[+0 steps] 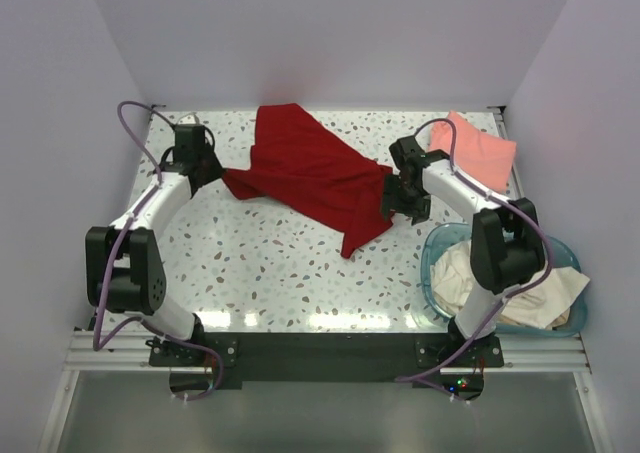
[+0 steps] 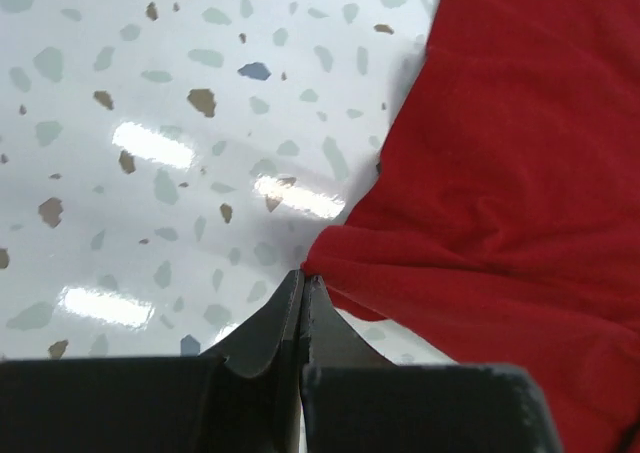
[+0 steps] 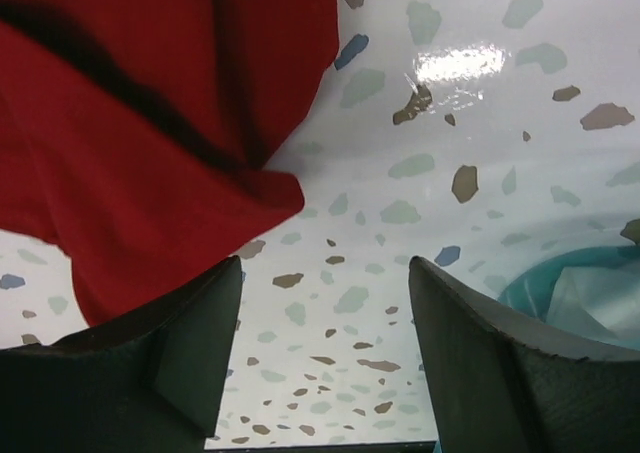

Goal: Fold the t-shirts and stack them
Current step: Flatten the tshirt out

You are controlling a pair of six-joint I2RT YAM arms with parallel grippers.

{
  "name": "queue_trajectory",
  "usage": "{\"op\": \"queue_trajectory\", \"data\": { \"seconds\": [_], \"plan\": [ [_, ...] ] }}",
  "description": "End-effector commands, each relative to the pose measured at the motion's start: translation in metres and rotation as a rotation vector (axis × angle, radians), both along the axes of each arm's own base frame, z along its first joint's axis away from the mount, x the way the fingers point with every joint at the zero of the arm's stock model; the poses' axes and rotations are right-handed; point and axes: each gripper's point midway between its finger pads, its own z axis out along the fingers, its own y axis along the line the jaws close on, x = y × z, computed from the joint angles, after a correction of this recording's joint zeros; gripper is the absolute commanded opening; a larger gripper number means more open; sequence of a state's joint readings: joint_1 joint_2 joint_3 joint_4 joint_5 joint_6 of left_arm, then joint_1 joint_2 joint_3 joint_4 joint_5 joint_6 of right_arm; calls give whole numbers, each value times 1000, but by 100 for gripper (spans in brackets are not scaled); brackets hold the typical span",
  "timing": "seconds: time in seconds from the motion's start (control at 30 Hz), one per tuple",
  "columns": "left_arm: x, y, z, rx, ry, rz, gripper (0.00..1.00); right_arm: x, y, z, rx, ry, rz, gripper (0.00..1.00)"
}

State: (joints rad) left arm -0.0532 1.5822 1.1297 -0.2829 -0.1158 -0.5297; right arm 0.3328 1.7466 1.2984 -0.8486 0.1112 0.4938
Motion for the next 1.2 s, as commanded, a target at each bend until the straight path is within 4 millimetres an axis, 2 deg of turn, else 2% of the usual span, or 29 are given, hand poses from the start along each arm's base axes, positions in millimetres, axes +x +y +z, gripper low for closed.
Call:
{"op": "queue_trajectory", "data": {
  "seconds": [0.0, 0.2, 0.33, 0.43, 0.67, 0.83, 0.97, 1.07, 1.17],
  "plan": [
    [-14, 23, 10, 55, -7, 46, 0, 21, 9, 4, 37, -29, 23, 70],
    [-22, 27, 6, 74, 21, 42, 0, 34, 31, -11, 126, -13, 86, 68],
    [-24, 28, 7, 77, 23, 40, 0, 31, 36, -22, 149, 12, 113, 66],
    [-24, 28, 6, 81, 31, 37, 0, 26, 41, -28, 181, 34, 146, 60],
    [-24, 28, 4, 83, 44, 36, 0, 10, 41, -42, 194, 91, 171, 44],
    [-23, 29, 3, 91, 46, 35, 0, 9, 41, -50, 201, 113, 189, 35],
    [-23, 30, 3, 95, 49, 38, 0, 7, 39, -49, 192, 130, 211, 30],
    [-23, 30, 1, 93, 55, 42, 0, 6, 37, -47, 187, 134, 230, 21],
    [-24, 31, -2, 96, 62, 43, 0, 2, 35, -42, 178, 151, 240, 18]
  ]
}}
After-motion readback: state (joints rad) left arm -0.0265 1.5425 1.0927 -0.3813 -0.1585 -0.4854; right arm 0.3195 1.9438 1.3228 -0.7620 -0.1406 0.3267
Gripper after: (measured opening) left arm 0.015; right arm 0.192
